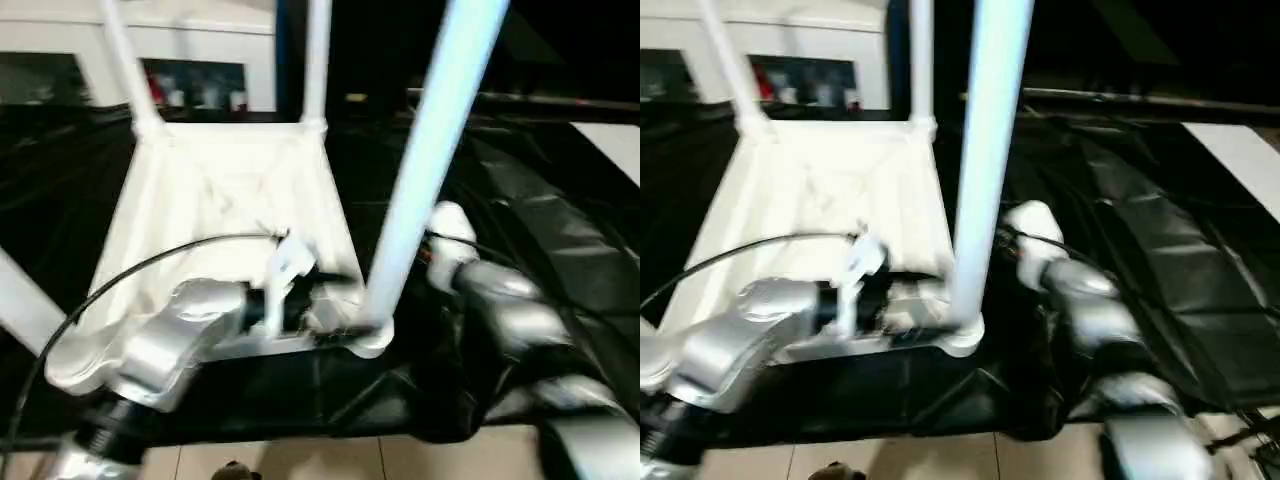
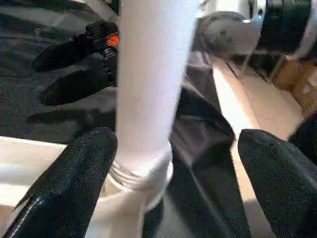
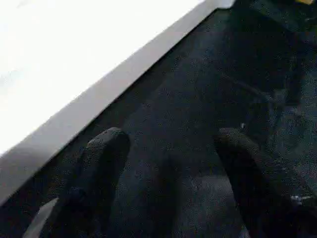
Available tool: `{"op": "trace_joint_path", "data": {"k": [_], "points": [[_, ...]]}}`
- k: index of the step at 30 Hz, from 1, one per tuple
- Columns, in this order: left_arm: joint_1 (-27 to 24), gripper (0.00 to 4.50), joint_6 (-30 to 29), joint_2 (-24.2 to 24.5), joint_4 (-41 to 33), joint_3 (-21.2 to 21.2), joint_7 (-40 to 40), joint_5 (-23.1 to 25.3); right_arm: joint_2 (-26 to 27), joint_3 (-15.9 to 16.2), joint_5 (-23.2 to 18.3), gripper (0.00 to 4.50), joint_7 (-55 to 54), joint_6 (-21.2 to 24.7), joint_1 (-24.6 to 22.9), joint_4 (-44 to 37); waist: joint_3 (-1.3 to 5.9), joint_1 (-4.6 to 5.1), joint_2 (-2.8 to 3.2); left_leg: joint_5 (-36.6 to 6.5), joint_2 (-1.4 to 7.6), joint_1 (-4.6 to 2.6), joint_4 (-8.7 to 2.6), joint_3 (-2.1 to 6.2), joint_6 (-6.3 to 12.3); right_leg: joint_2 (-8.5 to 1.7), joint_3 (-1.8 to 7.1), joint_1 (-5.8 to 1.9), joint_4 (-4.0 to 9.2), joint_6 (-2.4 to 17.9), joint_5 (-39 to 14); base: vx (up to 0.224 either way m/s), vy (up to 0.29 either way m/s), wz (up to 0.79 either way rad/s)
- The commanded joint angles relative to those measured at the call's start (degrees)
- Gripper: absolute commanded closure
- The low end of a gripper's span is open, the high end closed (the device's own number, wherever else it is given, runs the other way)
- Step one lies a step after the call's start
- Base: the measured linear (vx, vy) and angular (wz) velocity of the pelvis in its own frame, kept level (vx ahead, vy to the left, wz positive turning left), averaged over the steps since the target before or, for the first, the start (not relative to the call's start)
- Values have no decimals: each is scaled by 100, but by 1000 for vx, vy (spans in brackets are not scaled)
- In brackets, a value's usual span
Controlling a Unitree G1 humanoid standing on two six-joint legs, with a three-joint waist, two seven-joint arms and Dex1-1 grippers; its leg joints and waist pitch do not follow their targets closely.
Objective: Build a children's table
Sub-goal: Rotate table base
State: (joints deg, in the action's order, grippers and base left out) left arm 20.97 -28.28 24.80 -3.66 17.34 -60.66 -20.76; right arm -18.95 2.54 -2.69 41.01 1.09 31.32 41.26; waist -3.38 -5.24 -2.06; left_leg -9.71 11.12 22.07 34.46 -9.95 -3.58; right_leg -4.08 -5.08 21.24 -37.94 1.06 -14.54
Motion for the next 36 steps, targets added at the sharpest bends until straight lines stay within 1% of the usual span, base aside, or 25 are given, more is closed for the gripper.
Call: {"op": "trace_joint_path", "data": {"k": [1, 2, 3, 4, 5, 6, 7, 8, 9, 10, 11, 12, 13, 14, 15, 17, 18, 21, 23, 26, 27, 28, 32, 34, 36], "points": [[109, 1, 42, 106, -28, 136, -203, -11, -221, 78, -39, 122, 310, 90, -115, -329, 365, 2, 73, -937, 241, -123, -384, 55, 112, -415, 373, -266, 518, 1239, 52, 0, 0, 0], [131, 1, 67, 169, -1, 160, -250, 6, -298, 96, -42, 122, 388, 117, -181, -442, 360, 0, 65, -1020, 240, -116, -393, 63, 74, -429, 374, -276, 528, 1223, -180, 0, 0, 0], [164, 29, 80, 216, 60, 166, -283, 31, -376, 114, -76, 122, 508, 188, -254, -587, 365, -3, 129, -1035, 235, -123, -389, 69, 52, -428, 375, -268, 521, 1235, -206, 0, 0, 0], [259, 37, 228, 287, 275, 243, -283, 278, -556, 144, -184, 122, 753, 405, -440, -995, 337, 13, 112, -1123, 226, -123, -403, 67, 71, -395, 379, -268, 585, 1165, -327, 0, 0, 0], [415, 37, 657, 378, 697, 396, -283, 746, -882, 238, -364, 122, 1234, 776, -775, -1754, 341, -16, 124, -1198, 237, -153, -398, 69, 107, -402, 393, -262, 592, 1110, -356, 0, 0, 0], [464, 40, 724, 385, 820, 434, -268, 850, -999, 274, -415, 122, 1393, 897, -890, -2018, 340, -5, 103, -1167, 227, -122, -391, 76, 133, -405, 392, -286, 583, 1083, -360, 0, 0, 0], [477, 51, 742, 387, 852, 444, -264, 878, -1030, 284, -429, 122, 1436, 929, -920, -2089, 330, -18, 103, -1137, 216, -101, -399, 83, 176, -398, 389, -311, 608, 996, -413, 0, 0, 0], [539, 67, 793, 377, 981, 486, -222, 980, -1158, 317, -476, 122, 1612, 1060, -1037, -2367, 347, -17, 120, -1050, 222, -91, -393, 87, 202, -425, 381, -305, 603, 942, -467, 0, 0, 0], [595, 85, 873, 366, 1100, 522, -157, 1086, -1257, 341, -508, 122, 1733, 1158, -1122, -2584, 361, -26, 149, -1020, 234, -92, -386, 97, 197, -435, 380, -302, 590, 961, -433, 0, 0, 0], [657, 85, 774, 355, 1200, 539, -68, 1128, -1320, 362, -495, 122, 1782, 1224, -1160, -2717, 366, -12, 184, -960, 241, -88, -385, 103, 190, -435, 371, -291, 564, 1035, -301, 0, 0, 0], [742, 86, 688, 407, 1310, 636, -16, 1251, -1370, 370, -444, 122, 1782, 1219, -1146, -2810, 380, 7, 184, -950, 245, -99, -383, 104, 193, -422, 364, -280, 560, 1112, -182, 0, 0, 0], [761, 100, 700, 426, 1336, 667, -28, 1282, -1378, 362, -440, 122, 1776, 1243, -1138, -2841, 380, 18, 171, -910, 235, -89, -372, 100, 213, -434, 363, -287, 553, 1188, -110, 0, 0, 0], [767, 116, 639, 427, 1344, 665, -25, 1265, -1380, 353, -439, 122, 1770, 1254, -1111, -2844, 382, 18, 185, -901, 233, -90, -368, 101, 222, -437, 361, -284, 548, 1222, -94, 0, 0, 0], [766, 116, 629, 416, 1354, 656, -76, 1237, -1403, 355, -446, 122, 1754, 1305, -1103, -2897, 387, 23, 179, -887, 229, -95, -358, 91, 246, -439, 360, -280, 551, 1283, -81, 0, 0, 0], [755, 128, 618, 412, 1343, 644, -108, 1213, -1416, 360, -459, 122, 1750, 1351, -1094, -2935, 388, 13, 193, -856, 228, -95, -351, 86, 272, -440, 361, -276, 549, 1328, -71, 0, 0, 0], [699, 148, 551, 394, 1276, 611, -218, 1141, -1448, 363, -470, 122, 1717, 1467, -1090, -3046, 392, 1, 181, -808, 233, -100, -349, 81, 296, -437, 362, -277, 547, 1355, -40, 0, 0, 0], [671, 148, 534, 380, 1254, 593, -273, 1121, -1462, 361, -476, 122, 1702, 1557, -1098, -3127, 393, -4, 194, -753, 237, -94, -352, 86, 318, -431, 359, -277, 532, 1371, 25, 0, 0, 0], [624, 174, 456, 374, 1237, 593, -264, 1105, -1461, 371, -487, 122, 1702, 1681, -1118, -3230, 394, -18, 209, -802, 250, -105, -357, 88, 322, -442, 356, -268, 534, 1360, -16, 0, 0, 0], [584, 199, 363, 411, 1180, 621, -311, 1063, -1452, 388, -466, 122, 1681, 1692, -1108, -3228, 394, -17, 206, -795, 246, -103, -357, 87, 316, -448, 356, -269, 535, 1371, 14, 0, 0, 0], [559, 220, 329, 439, 1135, 642, -354, 1068, -1461, 395, -461, 122, 1677, 1704, -1119, -3239, 390, -14, 204, -833, 245, -99, -361, 87, 292, -449, 357, -272, 543, 1360, -53, 0, 0, 0], [553, 233, 328, 438, 1129, 642, -352, 1080, -1466, 397, -458, 122, 1671, 1714, -1127, -3250, 392, -15, 203, -826, 248, -102, -359, 87, 289, -450, 357, -272, 540, 1362, -49, 0, 0, 0], [550, 233, 321, 440, 1131, 655, -333, 1120, -1474, 401, -456, 122, 1668, 1725, -1146, -3269, 390, -14, 206, -819, 244, -99, -358, 86, 292, -449, 358, -273, 542, 1361, -48, 0, 0, 0], [504, 267, 350, 483, 1152, 770, -382, 1281, -1492, 435, -423, 122, 1648, 1797, -1215, -3369, 388, -10, 212, -831, 246, -100, -362, 90, 284, -447, 360, -274, 547, 1327, -80, 0, 0, 0], [492, 287, 318, 502, 1131, 788, -391, 1306, -1495, 445, -413, 122, 1647, 1808, -1220, -3376, 398, -12, 216, -791, 248, -103, -359, 91, 284, -447, 359, -275, 536, 1334, -5, 0, 0, 0], [471, 296, 300, 531, 1097, 802, -417, 1315, -1497, 451, -407, 122, 1645, 1811, -1223, -3378, 390, -6, 214, -809, 246, -98, -360, 89, 289, -449, 359, -273, 542, 1344, -4, 0, 0, 0]]}}
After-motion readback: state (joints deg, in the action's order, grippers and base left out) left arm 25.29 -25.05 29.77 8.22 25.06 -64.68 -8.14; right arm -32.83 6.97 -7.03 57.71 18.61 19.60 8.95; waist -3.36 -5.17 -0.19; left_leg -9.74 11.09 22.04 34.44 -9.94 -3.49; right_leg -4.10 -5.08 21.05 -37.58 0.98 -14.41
